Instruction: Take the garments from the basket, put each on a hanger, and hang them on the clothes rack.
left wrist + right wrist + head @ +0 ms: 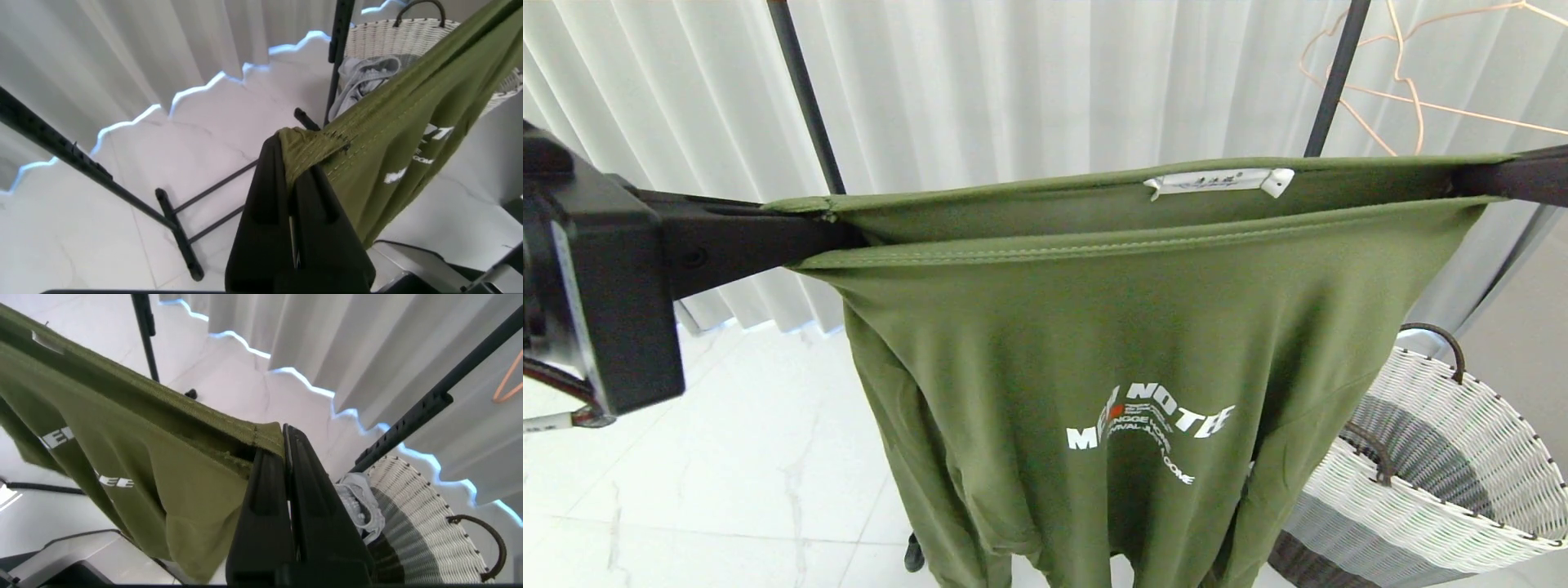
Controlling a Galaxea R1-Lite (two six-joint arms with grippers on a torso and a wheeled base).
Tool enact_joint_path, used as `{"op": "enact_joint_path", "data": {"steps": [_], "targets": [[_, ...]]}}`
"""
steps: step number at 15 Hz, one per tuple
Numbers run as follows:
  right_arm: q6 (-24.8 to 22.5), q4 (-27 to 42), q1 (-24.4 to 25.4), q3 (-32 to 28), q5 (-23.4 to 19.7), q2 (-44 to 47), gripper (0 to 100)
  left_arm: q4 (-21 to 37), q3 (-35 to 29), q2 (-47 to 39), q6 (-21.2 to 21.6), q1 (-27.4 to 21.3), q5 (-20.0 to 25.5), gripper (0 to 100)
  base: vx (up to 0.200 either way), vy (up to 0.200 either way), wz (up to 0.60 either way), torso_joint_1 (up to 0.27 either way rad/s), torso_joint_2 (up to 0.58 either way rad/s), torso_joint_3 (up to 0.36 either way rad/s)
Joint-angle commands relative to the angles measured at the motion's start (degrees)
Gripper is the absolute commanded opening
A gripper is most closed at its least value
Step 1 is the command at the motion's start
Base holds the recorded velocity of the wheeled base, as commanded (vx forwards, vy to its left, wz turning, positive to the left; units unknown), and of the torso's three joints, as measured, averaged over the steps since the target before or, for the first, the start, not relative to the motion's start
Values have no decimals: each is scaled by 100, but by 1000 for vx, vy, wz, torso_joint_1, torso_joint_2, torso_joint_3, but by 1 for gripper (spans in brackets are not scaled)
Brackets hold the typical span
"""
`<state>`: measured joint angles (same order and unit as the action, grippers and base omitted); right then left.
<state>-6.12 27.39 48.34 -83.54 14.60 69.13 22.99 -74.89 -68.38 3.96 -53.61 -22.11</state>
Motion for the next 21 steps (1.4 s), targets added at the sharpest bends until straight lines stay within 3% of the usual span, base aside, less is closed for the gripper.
{"op": "enact_joint_path", "data": {"steps": [1, 16, 17, 21], "targets": [[-3, 3, 0, 5, -1, -14, 0, 4, -8, -27, -1, 44, -3, 0, 0, 0, 0, 0, 0, 0], [-3, 21, 0, 49, -1, 21, 0, 4, 18, -79, -9, 44, -3, 0, 0, 0, 0, 0, 0, 0], [-3, 21, 0, 49, -1, 21, 100, 4, 18, -88, -9, 44, -3, 0, 0, 0, 0, 0, 0, 0], [-3, -6, 0, 303, -28, -111, 100, 4, 44, -88, -9, 44, -3, 0, 0, 0, 0, 0, 0, 0]]}}
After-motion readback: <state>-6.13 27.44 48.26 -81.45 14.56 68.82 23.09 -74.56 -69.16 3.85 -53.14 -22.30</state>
